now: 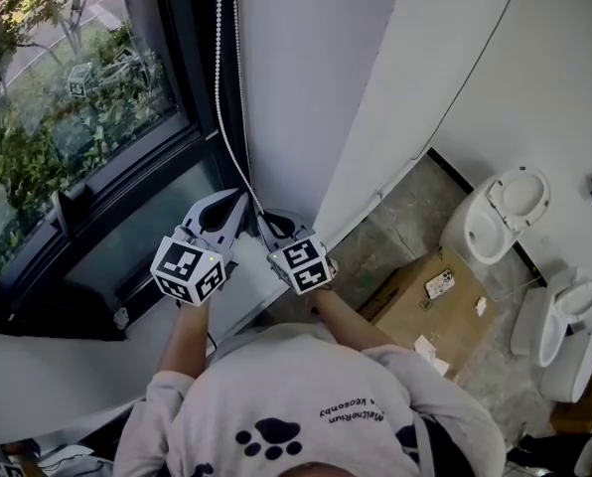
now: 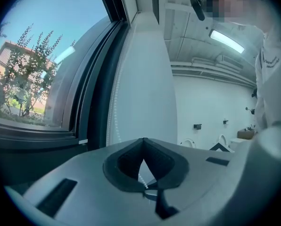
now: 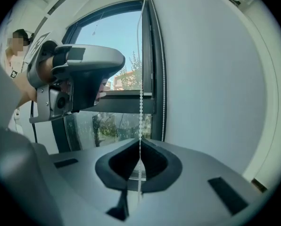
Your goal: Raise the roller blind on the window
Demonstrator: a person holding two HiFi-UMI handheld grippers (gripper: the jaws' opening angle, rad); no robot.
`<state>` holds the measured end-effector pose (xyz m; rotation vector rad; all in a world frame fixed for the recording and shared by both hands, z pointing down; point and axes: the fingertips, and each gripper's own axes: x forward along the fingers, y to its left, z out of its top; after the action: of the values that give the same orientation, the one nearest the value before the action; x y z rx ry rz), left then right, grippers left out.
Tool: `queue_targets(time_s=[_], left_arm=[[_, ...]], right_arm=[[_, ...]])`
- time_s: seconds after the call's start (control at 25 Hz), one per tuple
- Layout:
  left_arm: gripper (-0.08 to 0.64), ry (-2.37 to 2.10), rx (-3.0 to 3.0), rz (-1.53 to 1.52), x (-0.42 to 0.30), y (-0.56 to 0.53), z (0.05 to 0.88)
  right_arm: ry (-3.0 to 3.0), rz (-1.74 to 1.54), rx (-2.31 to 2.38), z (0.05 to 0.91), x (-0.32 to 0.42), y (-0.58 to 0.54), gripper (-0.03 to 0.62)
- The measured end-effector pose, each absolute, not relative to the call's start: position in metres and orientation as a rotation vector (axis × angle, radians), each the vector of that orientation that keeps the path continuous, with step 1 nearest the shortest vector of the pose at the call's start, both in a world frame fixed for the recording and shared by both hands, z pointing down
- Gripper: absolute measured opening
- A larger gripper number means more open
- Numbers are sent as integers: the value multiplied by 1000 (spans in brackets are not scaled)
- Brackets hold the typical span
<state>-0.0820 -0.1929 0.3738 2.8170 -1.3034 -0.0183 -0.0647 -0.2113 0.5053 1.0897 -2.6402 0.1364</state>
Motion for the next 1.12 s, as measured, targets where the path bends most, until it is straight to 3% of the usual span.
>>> queue_targets(time_s=[0.36, 0.56, 1.12], left_arm=[[6, -1367, 2798, -27, -80, -183, 369], [6, -1413, 2781, -49, -78, -173, 364], [6, -1634, 2689, -62, -61, -120, 366]], right_arm=[[-2713, -24, 1172, 455, -57, -203, 13], [-2743, -66, 1187, 437, -49, -192, 49], [-2899, -85, 1317, 377, -7, -137, 11]])
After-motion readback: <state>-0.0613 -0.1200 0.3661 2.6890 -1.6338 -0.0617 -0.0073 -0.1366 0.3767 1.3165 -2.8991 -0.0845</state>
